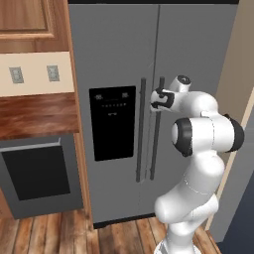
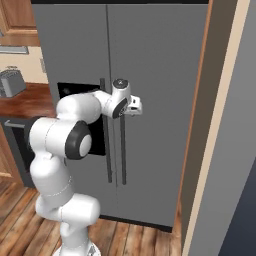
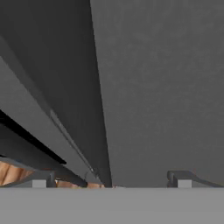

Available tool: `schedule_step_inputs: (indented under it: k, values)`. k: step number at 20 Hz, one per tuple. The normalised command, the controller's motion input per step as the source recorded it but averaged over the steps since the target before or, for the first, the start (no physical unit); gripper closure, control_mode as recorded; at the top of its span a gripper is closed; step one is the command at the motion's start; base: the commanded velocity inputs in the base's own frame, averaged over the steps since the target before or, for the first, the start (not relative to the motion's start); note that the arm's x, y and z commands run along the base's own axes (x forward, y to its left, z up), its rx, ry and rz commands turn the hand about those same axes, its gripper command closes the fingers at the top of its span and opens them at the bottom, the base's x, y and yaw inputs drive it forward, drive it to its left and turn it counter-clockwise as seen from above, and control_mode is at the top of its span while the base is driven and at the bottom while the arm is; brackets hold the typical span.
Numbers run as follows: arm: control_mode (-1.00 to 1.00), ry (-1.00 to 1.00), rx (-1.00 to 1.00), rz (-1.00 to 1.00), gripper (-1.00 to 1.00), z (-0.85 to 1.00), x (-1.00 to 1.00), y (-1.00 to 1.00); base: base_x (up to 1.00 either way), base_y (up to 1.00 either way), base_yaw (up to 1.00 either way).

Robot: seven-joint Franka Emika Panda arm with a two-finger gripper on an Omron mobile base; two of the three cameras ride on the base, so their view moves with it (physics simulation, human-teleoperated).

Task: Take the lemon wedge from the fridge and place it on the plate with fish on the dining counter.

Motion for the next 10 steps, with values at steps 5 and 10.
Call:
schedule_step_inputs:
  k: [5, 10]
  values:
    - [-1.0, 0.0, 0.0, 0.0, -1.0, -0.07, 0.3, 0.0, 0.0, 0.0, 0.0]
    - [-1.0, -0.01, 0.0, 0.0, -1.0, -0.17, 0.25, 0.0, 0.0, 0.0, 0.0]
